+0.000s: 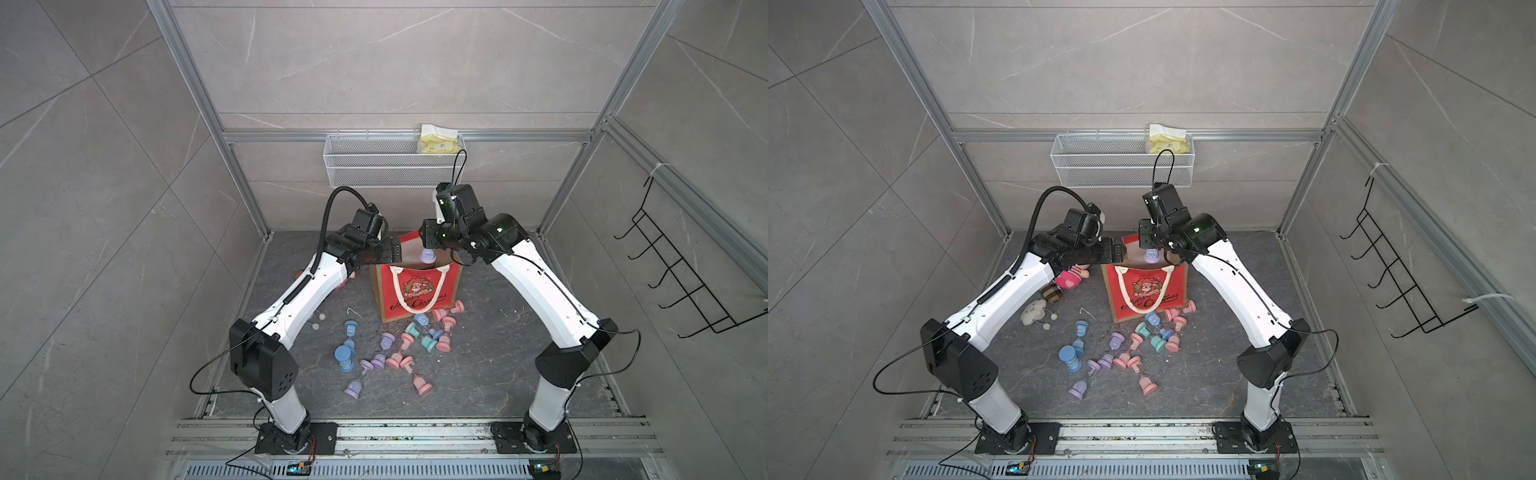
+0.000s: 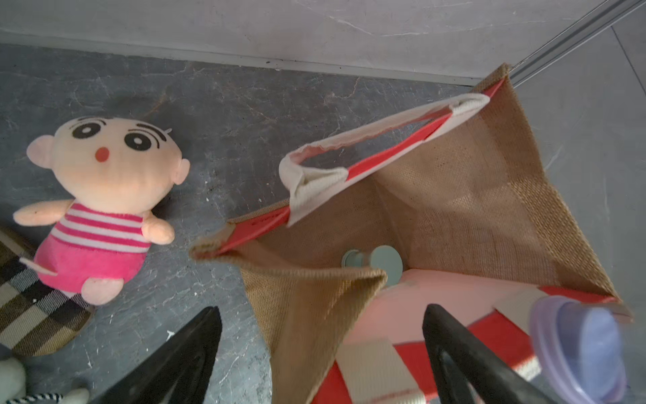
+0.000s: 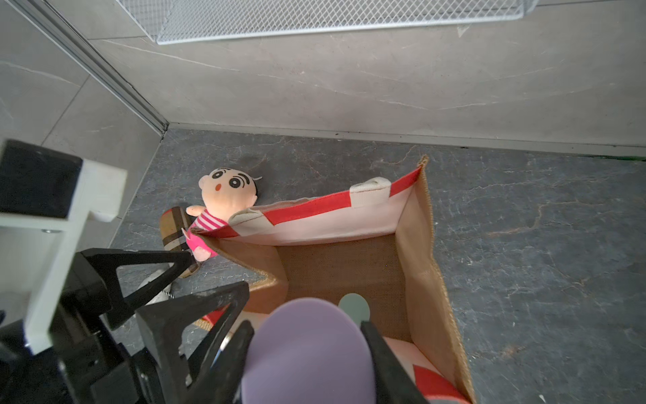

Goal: Put the hourglass into the canvas bag
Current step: Place the hourglass in the canvas bag.

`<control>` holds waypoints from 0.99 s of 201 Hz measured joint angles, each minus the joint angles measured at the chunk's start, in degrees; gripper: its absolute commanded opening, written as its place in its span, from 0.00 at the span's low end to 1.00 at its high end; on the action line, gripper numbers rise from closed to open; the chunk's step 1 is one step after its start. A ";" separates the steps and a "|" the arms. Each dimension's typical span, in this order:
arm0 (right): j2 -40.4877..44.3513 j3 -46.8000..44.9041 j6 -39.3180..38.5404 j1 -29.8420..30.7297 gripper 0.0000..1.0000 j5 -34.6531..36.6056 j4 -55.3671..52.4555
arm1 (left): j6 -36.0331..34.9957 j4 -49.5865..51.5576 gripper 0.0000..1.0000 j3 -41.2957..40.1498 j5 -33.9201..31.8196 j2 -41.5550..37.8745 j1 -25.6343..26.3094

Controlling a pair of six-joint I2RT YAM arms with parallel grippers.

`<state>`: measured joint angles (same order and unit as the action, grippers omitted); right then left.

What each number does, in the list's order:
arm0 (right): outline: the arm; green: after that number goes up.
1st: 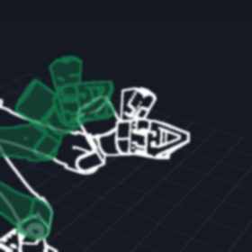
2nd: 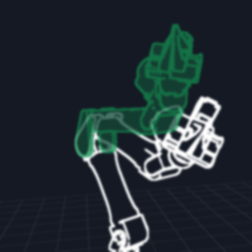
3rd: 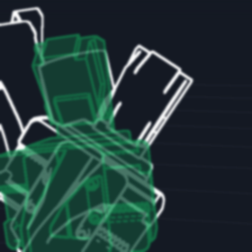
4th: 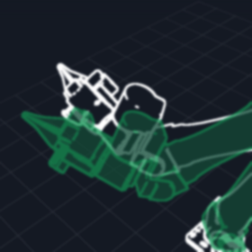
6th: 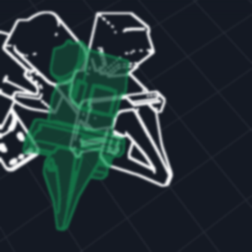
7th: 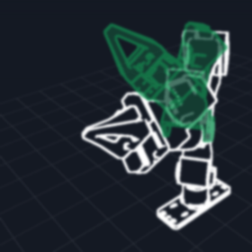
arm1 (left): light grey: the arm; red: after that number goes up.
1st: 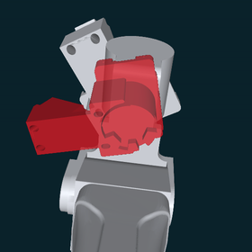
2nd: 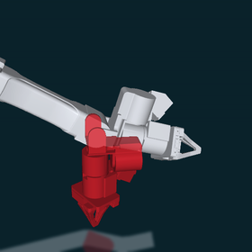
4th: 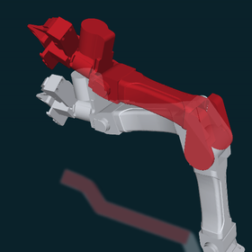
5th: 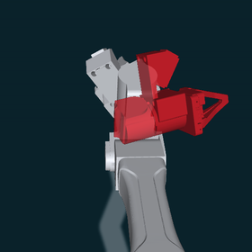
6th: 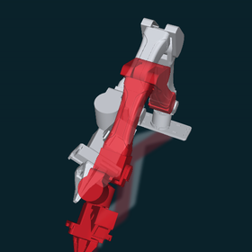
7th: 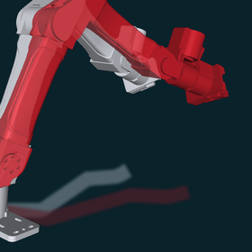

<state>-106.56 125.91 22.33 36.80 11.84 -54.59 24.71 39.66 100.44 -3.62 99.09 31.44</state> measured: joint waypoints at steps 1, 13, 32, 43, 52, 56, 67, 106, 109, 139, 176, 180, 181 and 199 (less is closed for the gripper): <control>-0.13 0.00 -0.09 0.00 0.08 0.09 0.11 | -0.02 0.00 0.94 0.11 -0.07 0.11 0.00; -1.62 0.00 -0.35 -0.04 0.07 0.63 1.42 | -0.17 0.72 0.93 1.92 -0.68 1.73 0.00; -3.50 0.00 -0.96 -0.04 0.07 1.36 3.41 | -0.26 2.51 0.91 4.90 -1.86 4.46 0.00; -4.46 0.00 -1.25 -0.04 0.07 1.79 4.68 | -0.22 2.80 0.89 6.25 -2.49 5.90 -0.11; -5.22 0.00 -1.55 -0.04 0.06 2.19 5.51 | -0.15 2.80 0.88 6.84 -2.73 6.86 -0.26; -5.60 0.00 -1.64 -0.04 0.07 2.43 5.95 | -0.09 2.80 0.87 6.97 -2.82 7.23 -0.33; -6.56 0.00 -2.23 -0.07 0.06 3.06 6.93 | 0.17 3.04 0.85 7.34 -2.99 8.17 -0.57; -8.50 -2.16 -3.58 -0.07 0.06 4.96 10.62 | 2.25 2.27 0.76 8.44 -3.80 10.51 -1.38; -8.55 -2.49 -3.72 -0.07 0.06 5.03 10.84 | 2.49 2.21 0.75 8.44 -3.80 10.51 -1.42; -10.08 -4.63 -3.76 -0.04 0.05 4.92 13.00 | 3.13 1.95 0.61 8.35 -4.04 10.67 -1.60; -13.09 -5.86 -3.74 -0.04 0.04 3.50 15.28 | 3.45 -0.96 0.45 5.25 -4.42 9.99 -1.77; -13.40 -6.10 -3.72 -0.04 0.04 3.30 15.67 | 3.19 -1.18 0.44 4.87 -4.42 9.86 -1.81; -13.46 -6.12 -3.74 -0.04 0.04 3.28 15.72 | 3.23 -1.25 0.44 4.74 -4.39 9.79 -1.81; -14.95 -6.49 -3.52 -0.04 0.03 2.49 16.37 | 3.26 -2.08 0.39 3.15 -4.39 8.96 -1.86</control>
<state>-121.51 119.42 18.81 36.75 14.33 -38.22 27.97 37.58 103.59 -8.01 108.05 29.58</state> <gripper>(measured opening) 0.451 0.416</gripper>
